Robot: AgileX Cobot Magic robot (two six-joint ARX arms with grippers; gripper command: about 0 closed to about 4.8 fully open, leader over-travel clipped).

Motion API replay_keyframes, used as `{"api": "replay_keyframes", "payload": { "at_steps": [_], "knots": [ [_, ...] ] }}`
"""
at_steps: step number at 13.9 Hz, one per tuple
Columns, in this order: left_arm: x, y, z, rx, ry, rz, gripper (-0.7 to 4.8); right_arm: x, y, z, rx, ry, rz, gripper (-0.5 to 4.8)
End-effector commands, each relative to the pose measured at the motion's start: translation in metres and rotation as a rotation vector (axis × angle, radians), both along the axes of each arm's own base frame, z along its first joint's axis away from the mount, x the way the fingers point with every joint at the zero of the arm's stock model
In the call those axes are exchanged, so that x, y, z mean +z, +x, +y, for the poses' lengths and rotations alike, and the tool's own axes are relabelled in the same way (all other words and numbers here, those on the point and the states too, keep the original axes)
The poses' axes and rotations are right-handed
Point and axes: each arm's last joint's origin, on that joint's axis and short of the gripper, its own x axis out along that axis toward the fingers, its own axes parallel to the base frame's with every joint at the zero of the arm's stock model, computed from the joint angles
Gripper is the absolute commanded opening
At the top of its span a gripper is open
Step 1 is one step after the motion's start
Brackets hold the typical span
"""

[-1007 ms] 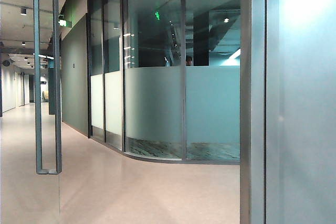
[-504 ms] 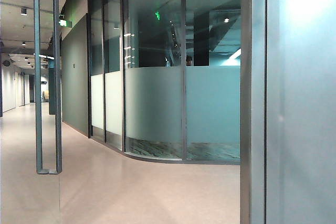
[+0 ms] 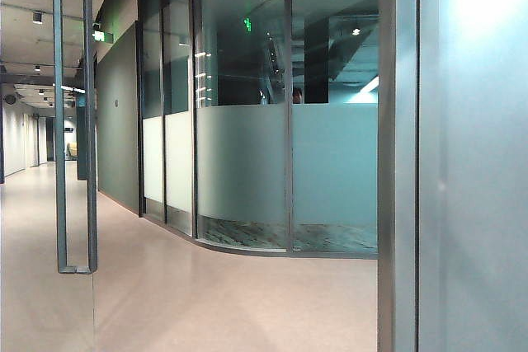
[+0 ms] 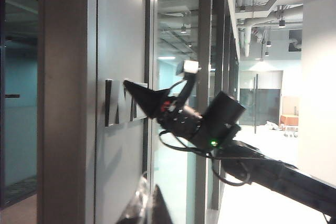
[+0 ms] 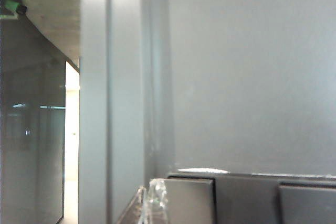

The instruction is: Raise the arm to find the leftmost switch on the wall and turn off the lights.

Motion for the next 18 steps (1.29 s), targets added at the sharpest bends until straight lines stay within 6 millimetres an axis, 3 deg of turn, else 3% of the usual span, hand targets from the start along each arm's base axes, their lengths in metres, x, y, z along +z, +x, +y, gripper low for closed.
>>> {"api": "replay_keyframes", "payload": {
  "at_steps": [1,6,14,16,18],
  "knots": [
    [0.003,-0.003,0.001,-0.003,-0.007,-0.017,-0.05,0.003,0.003,0.000,-0.003,-0.001,-0.019,-0.01],
    [0.003,-0.003,0.001,-0.003,-0.007,-0.017,-0.05,-0.003,0.018,0.001,-0.017,-0.004,0.001,-0.01],
    [0.004,-0.005,0.001,-0.003,-0.011,-0.032,-0.05,-0.006,0.024,-0.001,-0.100,0.016,0.013,-0.01],
    [0.005,-0.006,0.002,-0.003,-0.012,-0.037,-0.05,-0.005,0.022,0.000,-0.082,0.008,0.008,-0.01],
    [0.004,-0.005,0.002,0.011,-0.017,-0.037,-0.05,0.004,0.005,0.000,-0.056,-0.006,-0.033,-0.01]
  ]
}}
